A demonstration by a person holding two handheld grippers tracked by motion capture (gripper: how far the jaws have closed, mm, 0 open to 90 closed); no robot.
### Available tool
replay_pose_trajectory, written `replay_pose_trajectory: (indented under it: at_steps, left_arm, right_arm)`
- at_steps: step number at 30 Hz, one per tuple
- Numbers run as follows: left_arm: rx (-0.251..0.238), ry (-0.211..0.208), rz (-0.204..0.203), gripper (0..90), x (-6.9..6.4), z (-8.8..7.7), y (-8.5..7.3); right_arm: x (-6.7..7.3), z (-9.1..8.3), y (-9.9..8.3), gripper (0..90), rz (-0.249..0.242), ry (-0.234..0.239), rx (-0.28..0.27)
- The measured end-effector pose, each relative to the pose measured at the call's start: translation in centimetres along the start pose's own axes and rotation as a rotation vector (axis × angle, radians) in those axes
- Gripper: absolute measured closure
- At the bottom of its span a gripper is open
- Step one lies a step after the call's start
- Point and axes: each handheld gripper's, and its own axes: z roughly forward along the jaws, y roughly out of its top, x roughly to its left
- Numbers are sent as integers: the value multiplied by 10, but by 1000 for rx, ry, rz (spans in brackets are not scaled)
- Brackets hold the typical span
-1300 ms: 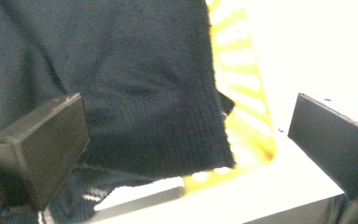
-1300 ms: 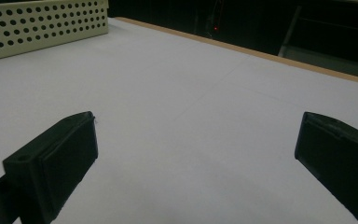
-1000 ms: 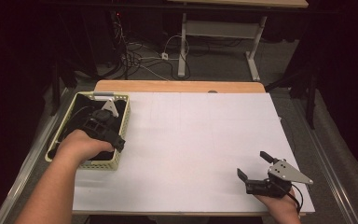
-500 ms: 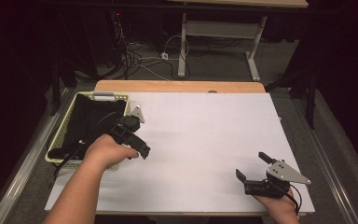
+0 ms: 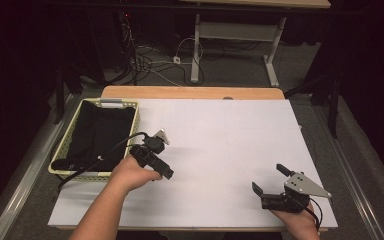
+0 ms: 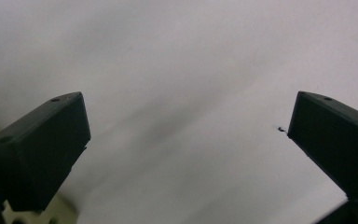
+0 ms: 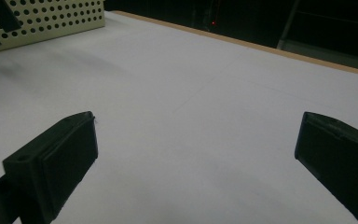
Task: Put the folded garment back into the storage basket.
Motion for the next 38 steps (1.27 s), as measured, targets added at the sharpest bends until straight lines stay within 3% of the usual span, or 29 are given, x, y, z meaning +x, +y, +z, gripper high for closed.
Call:
replay_pose_trajectory:
  at_steps: [10, 14, 16, 18, 20, 22, 24, 28, 32, 34, 38]
  left_arm:
    - [-311, -41, 40, 0, -6, 34, -25]
    - [-413, -50, 55, 0, -6, 44, -35]
    - [-484, -50, 59, 0, -7, 46, -41]
    - [-564, -75, 61, 0, -7, 48, -47]
    - [-637, -68, 88, 0, -10, 52, -53]
    - [-685, -91, 106, 0, -13, 54, -57]
    - [-783, -137, 134, 0, -16, 55, -63]
    - [-933, -161, 143, 0, -18, 56, -75]
    - [-966, -150, 158, 0, -20, 56, -80]
    - [-997, -169, 160, 0, -20, 56, -85]
    - [-1048, -191, 118, 0, -13, 55, -93]
  right_arm:
    - [3, 3, -5, 0, -4, 5, 20]
    - [2, 5, -9, 0, 6, 12, 27]
    - [2, 6, -10, 0, 27, 20, 22]
    - [3, 6, -11, 0, 25, 20, 23]
    - [4, 6, -12, 0, 27, 19, 21]
    - [5, 6, -14, 0, 30, 16, 21]
    - [6, 4, -15, 1, 31, 15, 11]
    - [7, -1, -18, 0, 32, 7, -2]
    - [6, -7, -20, 0, 37, -7, -14]
    - [6, -10, -21, 1, 39, -13, -18]
    - [6, -13, -23, 0, 37, -22, -13]
